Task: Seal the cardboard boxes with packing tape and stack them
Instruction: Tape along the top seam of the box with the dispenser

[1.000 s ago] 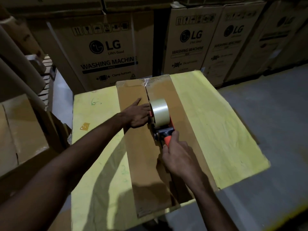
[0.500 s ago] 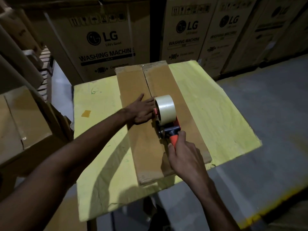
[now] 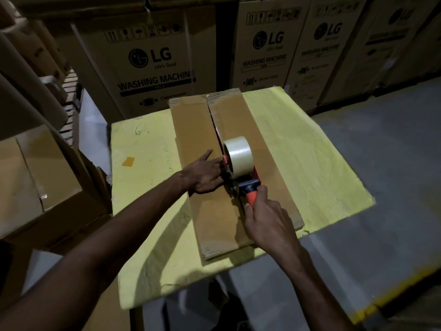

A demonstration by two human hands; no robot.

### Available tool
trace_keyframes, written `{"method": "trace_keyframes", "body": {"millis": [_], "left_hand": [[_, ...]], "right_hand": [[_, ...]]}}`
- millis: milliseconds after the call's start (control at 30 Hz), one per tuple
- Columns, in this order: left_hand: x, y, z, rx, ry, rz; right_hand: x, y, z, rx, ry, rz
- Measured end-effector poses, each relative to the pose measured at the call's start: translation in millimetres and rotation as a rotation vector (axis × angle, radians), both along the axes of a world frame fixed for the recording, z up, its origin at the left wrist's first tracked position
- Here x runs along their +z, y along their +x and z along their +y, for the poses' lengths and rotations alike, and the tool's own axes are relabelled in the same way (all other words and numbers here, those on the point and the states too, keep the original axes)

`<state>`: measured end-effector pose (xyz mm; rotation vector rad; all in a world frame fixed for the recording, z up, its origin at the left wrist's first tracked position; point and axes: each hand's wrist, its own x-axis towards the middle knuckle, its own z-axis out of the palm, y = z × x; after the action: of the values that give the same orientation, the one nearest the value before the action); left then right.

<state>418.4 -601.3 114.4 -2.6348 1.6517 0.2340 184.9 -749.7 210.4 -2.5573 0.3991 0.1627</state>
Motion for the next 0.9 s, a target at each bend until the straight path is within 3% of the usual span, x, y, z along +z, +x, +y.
{"method": "trace_keyframes", "body": {"millis": [267, 533, 733, 900], "left_hand": [[-12.3, 5.5, 0.7, 0.001, 0.035, -0.023], [-6.8, -5.6, 3.4, -0.049, -0.047, -0.054], [-6.6, -74.0, 10.3, -0.286, -0.083, 0.07], [-7.6, -109.7, 18.0, -0.196, 0.048, 0.004]], "right_hand": [[2.4, -56.8, -1.2, 0.004, 0.008, 0.029], [-2.2, -92.5, -2.8, -0.035, 0.102, 0.081], [-0.8, -90.2, -1.6, -0.031, 0.105, 0.069], [2.5, -89.4, -0.7, -0.022, 0.102, 0.044]]}}
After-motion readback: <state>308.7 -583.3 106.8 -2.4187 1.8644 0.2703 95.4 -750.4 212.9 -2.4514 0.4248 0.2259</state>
